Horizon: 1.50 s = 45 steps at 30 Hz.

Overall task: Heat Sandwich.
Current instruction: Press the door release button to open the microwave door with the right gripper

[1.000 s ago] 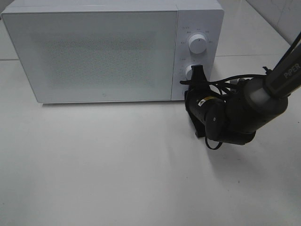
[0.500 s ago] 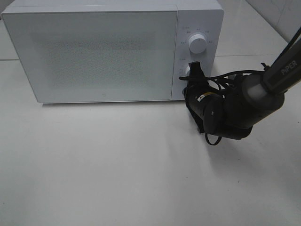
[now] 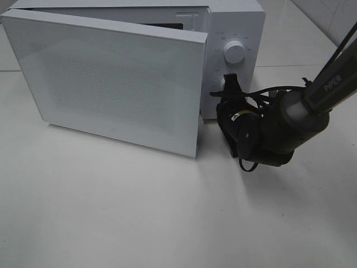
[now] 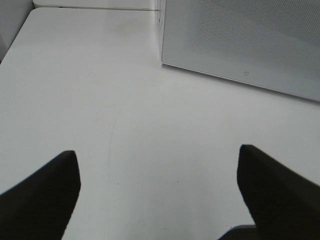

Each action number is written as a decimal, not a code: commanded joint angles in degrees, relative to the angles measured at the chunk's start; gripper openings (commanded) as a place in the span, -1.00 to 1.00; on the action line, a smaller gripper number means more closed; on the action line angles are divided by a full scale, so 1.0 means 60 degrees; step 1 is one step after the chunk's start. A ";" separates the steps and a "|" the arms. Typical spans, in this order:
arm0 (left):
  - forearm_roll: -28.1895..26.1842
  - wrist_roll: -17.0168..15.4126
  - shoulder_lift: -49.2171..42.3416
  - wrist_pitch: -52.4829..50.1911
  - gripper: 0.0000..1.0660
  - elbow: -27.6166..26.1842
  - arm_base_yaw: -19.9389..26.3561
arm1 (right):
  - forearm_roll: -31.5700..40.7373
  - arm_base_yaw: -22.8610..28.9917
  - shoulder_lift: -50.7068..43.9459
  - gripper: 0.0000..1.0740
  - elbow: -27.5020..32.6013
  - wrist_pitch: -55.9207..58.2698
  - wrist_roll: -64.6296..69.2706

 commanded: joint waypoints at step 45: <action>-0.0010 -0.0057 -0.0067 -0.0115 0.51 0.0010 -0.0057 | -0.0697 -0.0239 -0.0563 -0.94 0.0306 -0.1423 -0.0439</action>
